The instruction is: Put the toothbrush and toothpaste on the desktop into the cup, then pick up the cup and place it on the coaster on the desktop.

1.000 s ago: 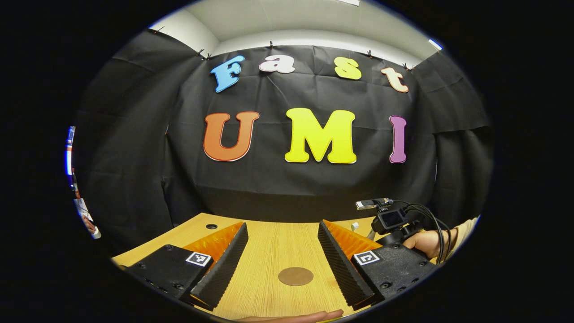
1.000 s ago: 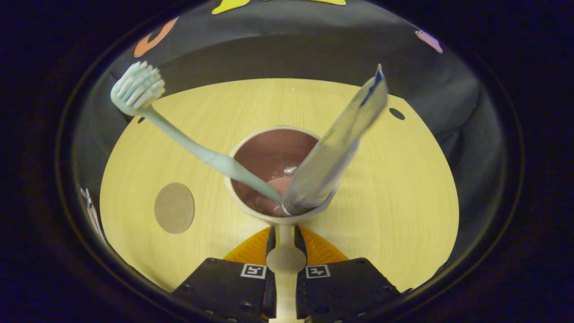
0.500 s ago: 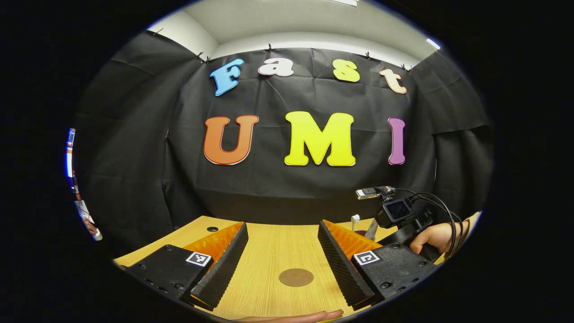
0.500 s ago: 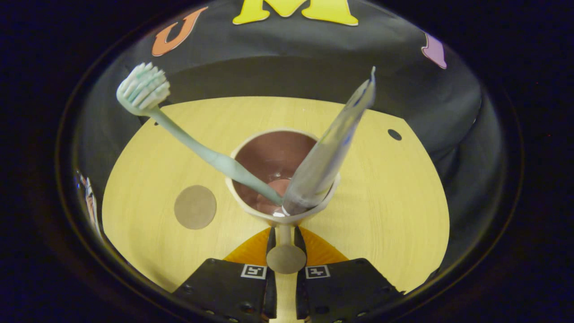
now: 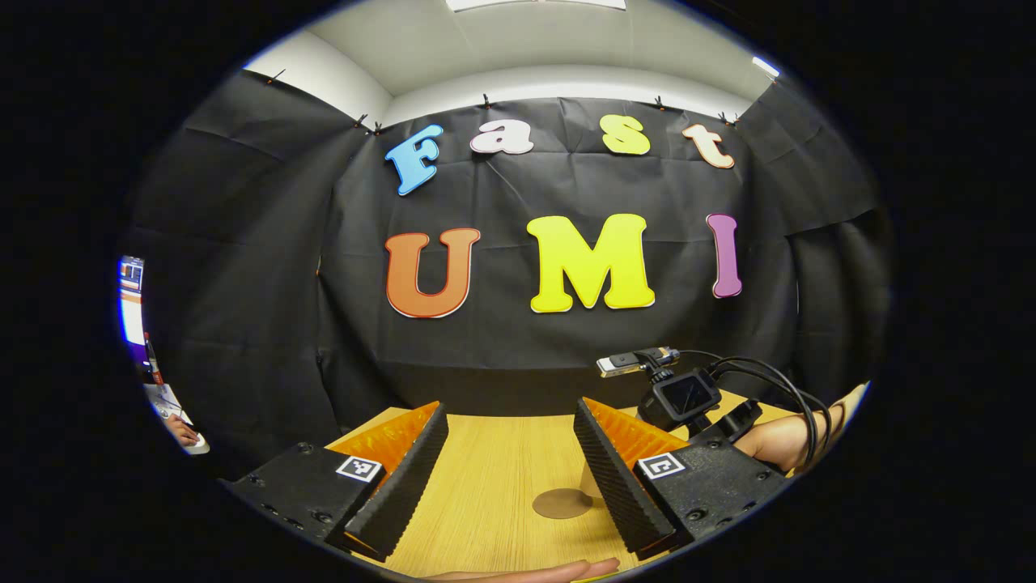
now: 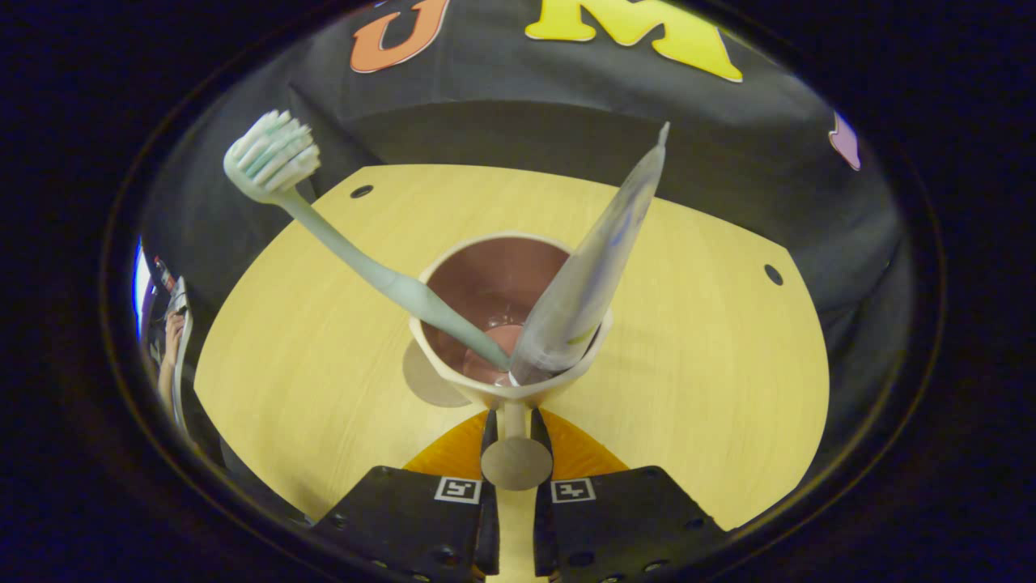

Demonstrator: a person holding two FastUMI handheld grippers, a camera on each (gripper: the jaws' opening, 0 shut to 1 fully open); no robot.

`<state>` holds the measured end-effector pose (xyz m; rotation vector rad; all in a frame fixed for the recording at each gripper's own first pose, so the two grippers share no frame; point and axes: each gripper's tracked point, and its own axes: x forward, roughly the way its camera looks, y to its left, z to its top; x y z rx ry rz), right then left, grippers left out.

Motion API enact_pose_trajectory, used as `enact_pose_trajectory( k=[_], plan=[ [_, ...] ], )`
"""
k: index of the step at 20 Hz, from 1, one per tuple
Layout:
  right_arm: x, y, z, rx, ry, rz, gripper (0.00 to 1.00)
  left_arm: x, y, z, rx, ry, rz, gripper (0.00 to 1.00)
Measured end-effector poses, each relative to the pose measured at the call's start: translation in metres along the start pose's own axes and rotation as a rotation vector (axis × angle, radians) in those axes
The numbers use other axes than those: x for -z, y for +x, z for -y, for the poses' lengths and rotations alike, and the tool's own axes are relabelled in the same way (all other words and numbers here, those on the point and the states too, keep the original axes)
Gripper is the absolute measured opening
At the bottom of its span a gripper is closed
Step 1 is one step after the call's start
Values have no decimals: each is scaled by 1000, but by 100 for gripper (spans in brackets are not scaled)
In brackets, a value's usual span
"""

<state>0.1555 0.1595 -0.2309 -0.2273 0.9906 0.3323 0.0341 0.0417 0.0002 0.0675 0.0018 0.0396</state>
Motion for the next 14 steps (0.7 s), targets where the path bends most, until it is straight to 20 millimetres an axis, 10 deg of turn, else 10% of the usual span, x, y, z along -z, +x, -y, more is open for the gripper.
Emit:
enact_pose_trajectory(
  k=[14],
  plan=[
    [9,21,-26,4,-83,-33,19,-1,1,-13,2,-48,2,99]
  ],
)
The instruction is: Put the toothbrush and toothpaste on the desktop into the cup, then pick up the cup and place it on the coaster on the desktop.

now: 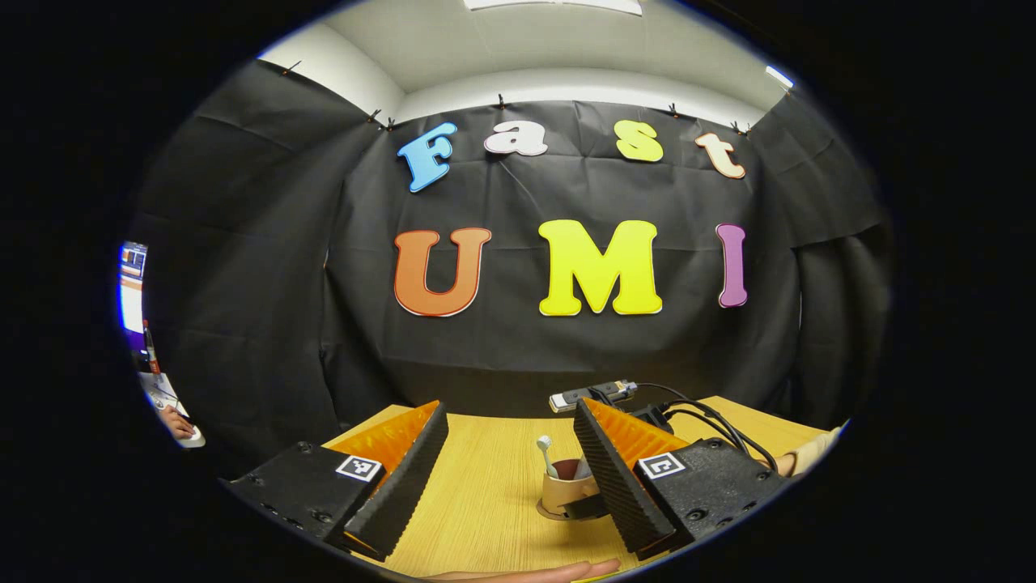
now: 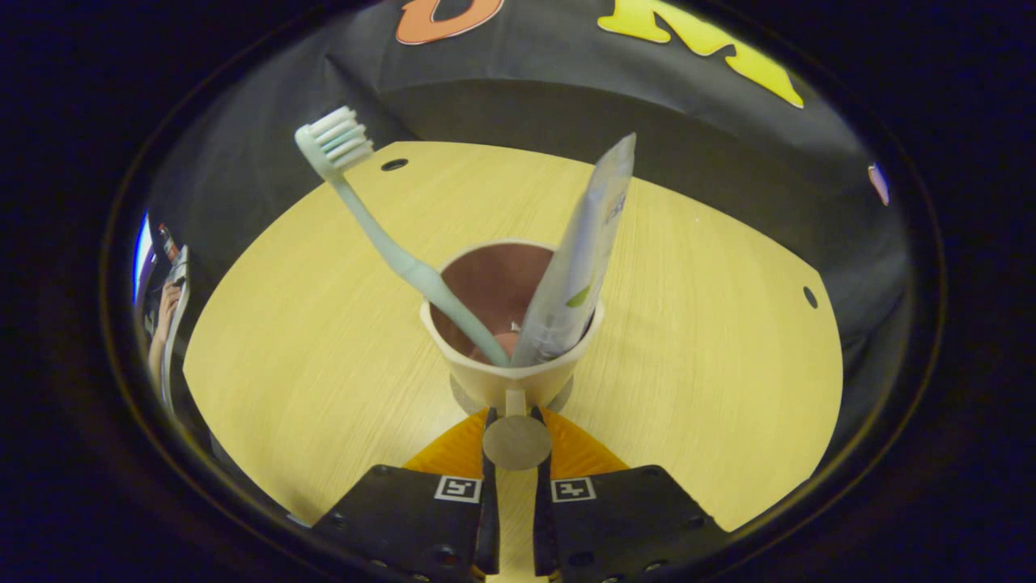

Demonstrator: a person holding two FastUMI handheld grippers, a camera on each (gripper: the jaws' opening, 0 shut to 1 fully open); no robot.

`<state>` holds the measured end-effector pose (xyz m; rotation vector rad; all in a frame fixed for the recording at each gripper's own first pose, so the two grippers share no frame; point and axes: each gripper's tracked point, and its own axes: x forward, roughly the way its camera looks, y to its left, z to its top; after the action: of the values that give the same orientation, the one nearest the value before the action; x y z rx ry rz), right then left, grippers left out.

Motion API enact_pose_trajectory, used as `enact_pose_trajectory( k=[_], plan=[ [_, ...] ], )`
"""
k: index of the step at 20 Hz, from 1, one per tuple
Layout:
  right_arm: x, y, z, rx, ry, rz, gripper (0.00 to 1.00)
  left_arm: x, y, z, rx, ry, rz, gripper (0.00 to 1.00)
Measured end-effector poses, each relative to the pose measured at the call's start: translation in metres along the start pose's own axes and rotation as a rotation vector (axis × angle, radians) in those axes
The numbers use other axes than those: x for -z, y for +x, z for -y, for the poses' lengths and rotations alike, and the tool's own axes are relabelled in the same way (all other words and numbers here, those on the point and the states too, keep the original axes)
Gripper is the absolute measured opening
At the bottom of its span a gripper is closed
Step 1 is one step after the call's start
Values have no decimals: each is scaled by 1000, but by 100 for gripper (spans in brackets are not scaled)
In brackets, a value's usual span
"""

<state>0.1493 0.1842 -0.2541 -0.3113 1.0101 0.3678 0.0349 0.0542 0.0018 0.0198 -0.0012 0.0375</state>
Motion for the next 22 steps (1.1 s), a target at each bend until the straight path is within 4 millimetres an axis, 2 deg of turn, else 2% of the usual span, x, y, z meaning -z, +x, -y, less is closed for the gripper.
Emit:
enact_pose_trajectory(
  k=[1,4,9,10,12,14,18,22],
  plan=[
    [1,1,0,-2,-1,-7,17,0,0,1,2,0,0,99],
    [0,2,2,-20,4,-10,22,-1,0,1,3,0,3,99],
    [-1,2,5,-37,-12,40,48,3,2,4,10,-5,-8,99],
    [-2,-2,7,-48,-15,56,49,2,2,4,7,-5,-7,99],
    [-3,-19,1,-85,2,97,75,5,3,5,5,-6,-15,99],
    [-11,-27,-4,-119,23,136,93,6,6,6,4,-9,-21,99],
    [-18,-49,12,-126,80,222,94,6,2,9,5,-1,-27,99],
    [-19,-81,42,-97,106,332,94,-1,-4,17,14,9,-7,99]
  ],
)
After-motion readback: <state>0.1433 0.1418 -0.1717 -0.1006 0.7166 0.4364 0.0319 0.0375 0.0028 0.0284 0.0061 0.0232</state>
